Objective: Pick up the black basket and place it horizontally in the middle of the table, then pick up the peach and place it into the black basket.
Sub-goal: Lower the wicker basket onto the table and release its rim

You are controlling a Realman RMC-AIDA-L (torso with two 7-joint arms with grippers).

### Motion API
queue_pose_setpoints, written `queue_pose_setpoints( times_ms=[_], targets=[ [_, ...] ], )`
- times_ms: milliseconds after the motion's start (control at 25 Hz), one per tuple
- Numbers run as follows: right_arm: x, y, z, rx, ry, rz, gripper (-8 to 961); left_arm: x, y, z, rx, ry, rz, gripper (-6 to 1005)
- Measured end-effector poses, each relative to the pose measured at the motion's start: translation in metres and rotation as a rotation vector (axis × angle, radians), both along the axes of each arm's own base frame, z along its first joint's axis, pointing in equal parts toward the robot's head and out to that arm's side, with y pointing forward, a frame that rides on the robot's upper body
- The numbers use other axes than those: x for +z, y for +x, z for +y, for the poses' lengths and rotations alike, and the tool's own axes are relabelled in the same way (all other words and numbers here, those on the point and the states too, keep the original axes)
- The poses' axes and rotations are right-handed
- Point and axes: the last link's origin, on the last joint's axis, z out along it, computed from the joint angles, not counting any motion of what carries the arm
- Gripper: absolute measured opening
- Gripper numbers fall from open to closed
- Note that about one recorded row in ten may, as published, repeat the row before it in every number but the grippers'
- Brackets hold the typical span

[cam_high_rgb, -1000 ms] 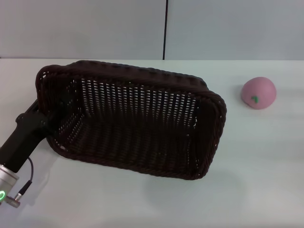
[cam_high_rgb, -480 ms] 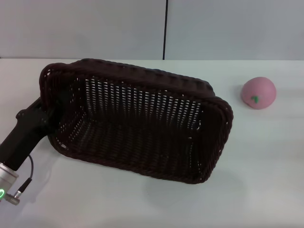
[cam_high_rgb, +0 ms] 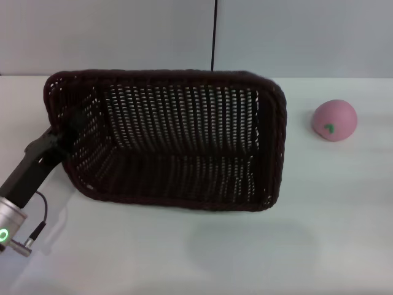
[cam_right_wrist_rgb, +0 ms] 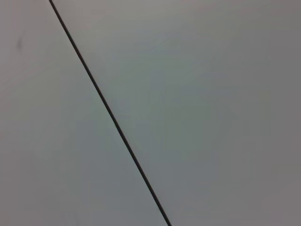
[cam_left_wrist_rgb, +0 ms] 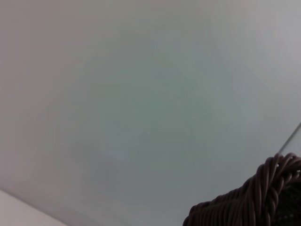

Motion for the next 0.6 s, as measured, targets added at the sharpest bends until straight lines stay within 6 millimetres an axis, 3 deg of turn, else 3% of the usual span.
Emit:
queue_pose_setpoints(
  times_ms=[200,600],
  targets=[
    [-0.001,0.000,0.002,-0.006,-0.012,-0.002,743,0.008,-0.003,0.030,0.008,-0.121,0.022,200],
    [-0.002,0.003,0.000,-0.018,-0.018,-0.002,742,0.027,0.002,0.057,-0.011,-0.186,0.072,193]
  ],
)
